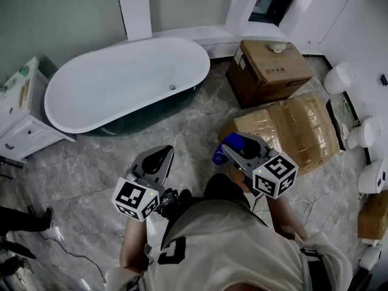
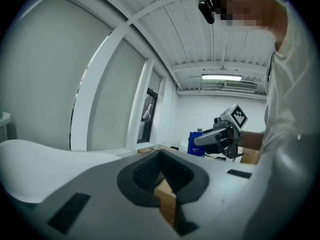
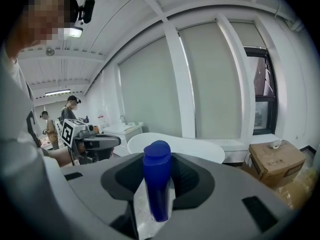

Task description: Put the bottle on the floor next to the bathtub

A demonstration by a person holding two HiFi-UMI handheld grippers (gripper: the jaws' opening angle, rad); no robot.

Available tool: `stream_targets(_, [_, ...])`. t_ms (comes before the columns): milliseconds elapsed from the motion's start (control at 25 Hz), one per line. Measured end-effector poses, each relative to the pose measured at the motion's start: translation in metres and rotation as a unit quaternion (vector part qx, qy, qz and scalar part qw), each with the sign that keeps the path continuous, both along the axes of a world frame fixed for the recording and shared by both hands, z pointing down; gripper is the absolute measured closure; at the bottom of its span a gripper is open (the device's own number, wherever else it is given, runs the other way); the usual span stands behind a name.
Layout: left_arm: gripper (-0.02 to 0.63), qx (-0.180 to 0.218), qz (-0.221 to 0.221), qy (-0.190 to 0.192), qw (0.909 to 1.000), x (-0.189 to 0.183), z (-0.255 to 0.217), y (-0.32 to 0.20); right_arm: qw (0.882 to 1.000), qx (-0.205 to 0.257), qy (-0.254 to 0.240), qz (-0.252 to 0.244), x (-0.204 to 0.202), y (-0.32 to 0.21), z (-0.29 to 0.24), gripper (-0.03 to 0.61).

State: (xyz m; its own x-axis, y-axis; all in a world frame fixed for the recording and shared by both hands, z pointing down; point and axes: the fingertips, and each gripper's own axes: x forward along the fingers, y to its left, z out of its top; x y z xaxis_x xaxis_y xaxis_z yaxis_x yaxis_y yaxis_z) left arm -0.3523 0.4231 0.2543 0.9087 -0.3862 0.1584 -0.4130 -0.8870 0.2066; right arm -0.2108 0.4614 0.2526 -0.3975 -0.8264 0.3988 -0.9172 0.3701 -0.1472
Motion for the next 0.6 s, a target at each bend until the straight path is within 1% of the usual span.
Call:
stream_targets(160, [0.557, 0.019, -0.006, -0.011, 0.9997, 0.009, -0.002, -0.020, 1.000, 0.024, 0.015, 0.001, 0.012, -0.027, -0.001, 0.417])
stream_targets(320, [0.557, 0.015, -0.017, -0.019, 0.9996, 0.033, -0.003, -0.044, 1.000, 0.031, -0.002, -0.003, 0.033, -0.056, 0.004, 0.417])
stream_targets(480, [0.557, 0.018, -0.009, -0.027, 0.9994, 0.078, -0.004, -0.069, 0.999, 0.035, -0.019, -0.008, 0.067, -0.087, 0.008, 0.417])
stream_targets(600, [0.557, 0.018, -0.004, -0.027, 0.9994, 0.123, -0.007, -0.084, 0.999, 0.024, -0.028, -0.011, 0.104, -0.103, 0.014, 0.417])
